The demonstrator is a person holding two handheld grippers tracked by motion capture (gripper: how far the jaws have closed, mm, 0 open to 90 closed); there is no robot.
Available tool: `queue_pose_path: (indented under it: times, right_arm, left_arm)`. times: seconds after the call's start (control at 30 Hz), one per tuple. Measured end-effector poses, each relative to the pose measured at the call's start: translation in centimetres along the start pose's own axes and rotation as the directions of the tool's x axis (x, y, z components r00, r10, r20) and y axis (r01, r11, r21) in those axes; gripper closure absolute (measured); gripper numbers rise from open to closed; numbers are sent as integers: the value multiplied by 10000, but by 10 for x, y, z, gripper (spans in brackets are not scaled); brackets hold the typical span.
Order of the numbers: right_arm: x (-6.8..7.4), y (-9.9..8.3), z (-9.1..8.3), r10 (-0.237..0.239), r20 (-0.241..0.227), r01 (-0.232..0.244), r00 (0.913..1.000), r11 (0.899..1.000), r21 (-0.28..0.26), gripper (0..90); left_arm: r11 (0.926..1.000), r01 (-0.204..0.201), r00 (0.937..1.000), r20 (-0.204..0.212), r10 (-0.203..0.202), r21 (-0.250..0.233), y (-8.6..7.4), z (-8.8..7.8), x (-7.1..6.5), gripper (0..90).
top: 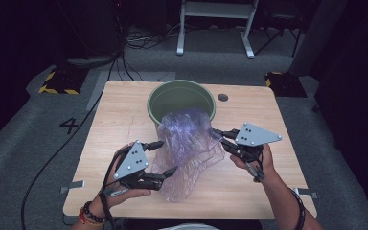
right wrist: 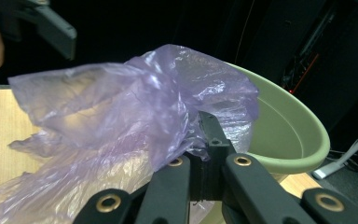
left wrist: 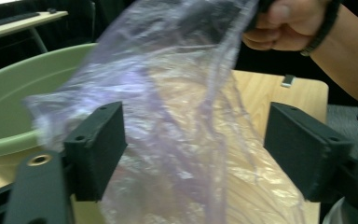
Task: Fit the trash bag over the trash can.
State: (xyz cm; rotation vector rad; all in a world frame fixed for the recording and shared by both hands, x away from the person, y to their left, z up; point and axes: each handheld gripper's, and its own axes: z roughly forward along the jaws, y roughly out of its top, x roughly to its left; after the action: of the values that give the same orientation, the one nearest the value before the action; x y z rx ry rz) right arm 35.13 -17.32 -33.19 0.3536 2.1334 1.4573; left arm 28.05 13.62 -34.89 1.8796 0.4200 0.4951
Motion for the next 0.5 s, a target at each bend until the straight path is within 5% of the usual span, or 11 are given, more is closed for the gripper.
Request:
queue_pose_path:
  times: [0.13, 0.23, 0.3, 0.47, 0.5]
  right_arm:
    - [-1, 1, 2, 100, 117, -101, 9999, 9999, 71, 900]
    - [-2, 1, 2, 90, 170, -91, 9998, 10000, 24, 900]
    - [-2, 2, 1, 138, 185, -137, 9997, 9999, -31, 900]
    - [-6, 1, -3, 260, 148, -258, 9996, 9995, -185, 900]
    - [-6, 1, -4, 246, 167, -242, 9996, 9994, -234, 900]
  left_arm:
    - [9985, -377, 9989, 287, 365, 404, 1, 14, -15, 156]
    - [9933, -676, 9974, -178, 695, 941, 1, 26, -20, 165]
    - [9886, -694, 9954, -563, 775, 1338, -2, 33, -17, 260]
    - [9915, -226, 9926, -1157, 376, 1283, -10, 36, -4, 443]
    - [9924, -273, 9924, -1159, 413, 1201, -11, 34, -2, 538]
